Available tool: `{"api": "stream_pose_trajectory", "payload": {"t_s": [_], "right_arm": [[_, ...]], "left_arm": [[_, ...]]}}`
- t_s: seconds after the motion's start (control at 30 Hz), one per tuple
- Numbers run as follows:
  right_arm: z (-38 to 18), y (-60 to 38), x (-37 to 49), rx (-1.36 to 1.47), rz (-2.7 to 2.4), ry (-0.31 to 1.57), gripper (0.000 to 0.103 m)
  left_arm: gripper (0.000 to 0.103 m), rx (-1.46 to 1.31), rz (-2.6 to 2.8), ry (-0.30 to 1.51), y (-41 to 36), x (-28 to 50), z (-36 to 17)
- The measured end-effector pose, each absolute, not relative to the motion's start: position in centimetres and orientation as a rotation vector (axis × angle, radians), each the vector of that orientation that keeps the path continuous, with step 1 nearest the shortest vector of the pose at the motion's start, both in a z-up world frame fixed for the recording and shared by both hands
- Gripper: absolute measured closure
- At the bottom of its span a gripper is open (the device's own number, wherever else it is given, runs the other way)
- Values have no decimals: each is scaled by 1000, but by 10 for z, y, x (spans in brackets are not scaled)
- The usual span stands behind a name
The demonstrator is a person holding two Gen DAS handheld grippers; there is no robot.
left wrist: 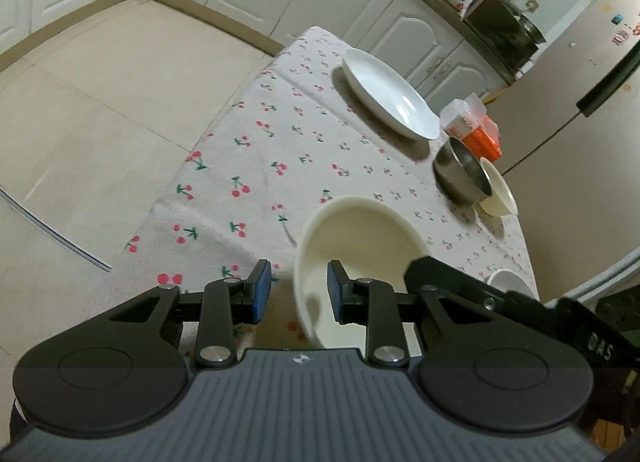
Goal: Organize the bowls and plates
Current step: 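Lift the cream bowl with the left gripper and carry it toward the table edge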
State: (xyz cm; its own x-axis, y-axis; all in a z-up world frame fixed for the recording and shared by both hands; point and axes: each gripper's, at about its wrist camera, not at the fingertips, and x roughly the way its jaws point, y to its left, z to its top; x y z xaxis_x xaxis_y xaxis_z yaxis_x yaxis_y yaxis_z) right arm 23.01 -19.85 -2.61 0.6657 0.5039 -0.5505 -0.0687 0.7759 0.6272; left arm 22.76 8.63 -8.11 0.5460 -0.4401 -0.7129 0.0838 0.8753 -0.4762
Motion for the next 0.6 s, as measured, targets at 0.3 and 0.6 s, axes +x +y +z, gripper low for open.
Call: {"api": "stream_pose_trajectory", "payload": {"t_s": [0.3, 0.6], "right_arm": [[-16, -204, 216, 587, 369, 730, 10], [1, -229, 188, 598, 326, 660, 1]], "left_arm": [[53, -403, -304, 896, 92, 220, -69], [35, -324, -287, 807, 85, 198, -49]]}}
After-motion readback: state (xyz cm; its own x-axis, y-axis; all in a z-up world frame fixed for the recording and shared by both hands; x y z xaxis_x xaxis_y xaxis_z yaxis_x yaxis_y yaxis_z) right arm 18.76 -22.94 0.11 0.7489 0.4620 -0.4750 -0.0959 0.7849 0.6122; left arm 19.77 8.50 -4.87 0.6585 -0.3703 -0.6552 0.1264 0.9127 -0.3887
